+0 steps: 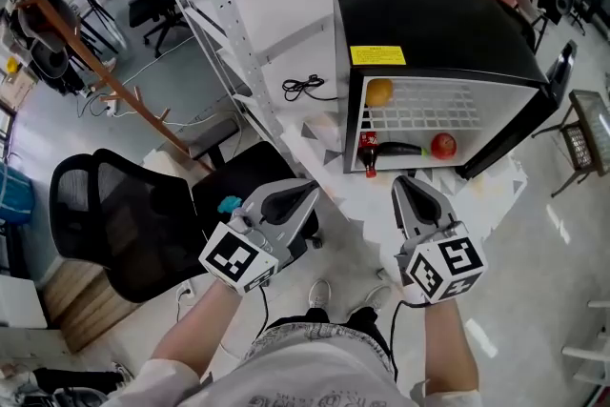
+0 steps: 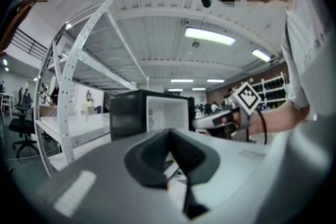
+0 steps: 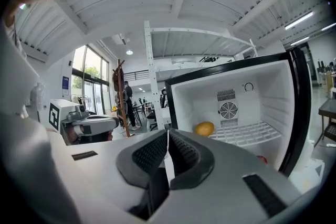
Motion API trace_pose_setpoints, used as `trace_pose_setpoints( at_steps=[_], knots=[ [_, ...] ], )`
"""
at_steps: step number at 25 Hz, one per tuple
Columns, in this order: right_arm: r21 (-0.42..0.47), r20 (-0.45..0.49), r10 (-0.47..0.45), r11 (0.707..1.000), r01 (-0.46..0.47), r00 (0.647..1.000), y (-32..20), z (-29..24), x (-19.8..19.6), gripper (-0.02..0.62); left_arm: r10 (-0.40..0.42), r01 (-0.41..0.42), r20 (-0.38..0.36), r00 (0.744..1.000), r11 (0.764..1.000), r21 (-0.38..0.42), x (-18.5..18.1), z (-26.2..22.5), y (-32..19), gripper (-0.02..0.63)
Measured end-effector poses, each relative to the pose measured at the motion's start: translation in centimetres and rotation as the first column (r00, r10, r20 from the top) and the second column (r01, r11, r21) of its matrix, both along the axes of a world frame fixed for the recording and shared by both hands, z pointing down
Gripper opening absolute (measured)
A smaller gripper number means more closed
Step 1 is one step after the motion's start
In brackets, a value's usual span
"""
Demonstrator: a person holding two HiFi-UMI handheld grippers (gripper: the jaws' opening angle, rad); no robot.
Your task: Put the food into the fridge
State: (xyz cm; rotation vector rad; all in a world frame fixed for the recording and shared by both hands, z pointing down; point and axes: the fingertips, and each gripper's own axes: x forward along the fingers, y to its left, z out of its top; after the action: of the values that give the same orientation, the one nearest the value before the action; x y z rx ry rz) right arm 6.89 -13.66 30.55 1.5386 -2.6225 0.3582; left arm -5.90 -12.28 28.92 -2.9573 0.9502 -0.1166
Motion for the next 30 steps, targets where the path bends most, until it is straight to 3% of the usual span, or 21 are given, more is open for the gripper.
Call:
trace_pose_setpoints(
  at_steps=[30],
  knots=[
    [-0.05,0.013,-0.018,0.999,0.019,1.0,1.5,1.2,0.1,0.003,-0.006,0.006,-0.019,1.0,1.0,-0.017,0.3,0.6,0.3,0.006]
  ],
)
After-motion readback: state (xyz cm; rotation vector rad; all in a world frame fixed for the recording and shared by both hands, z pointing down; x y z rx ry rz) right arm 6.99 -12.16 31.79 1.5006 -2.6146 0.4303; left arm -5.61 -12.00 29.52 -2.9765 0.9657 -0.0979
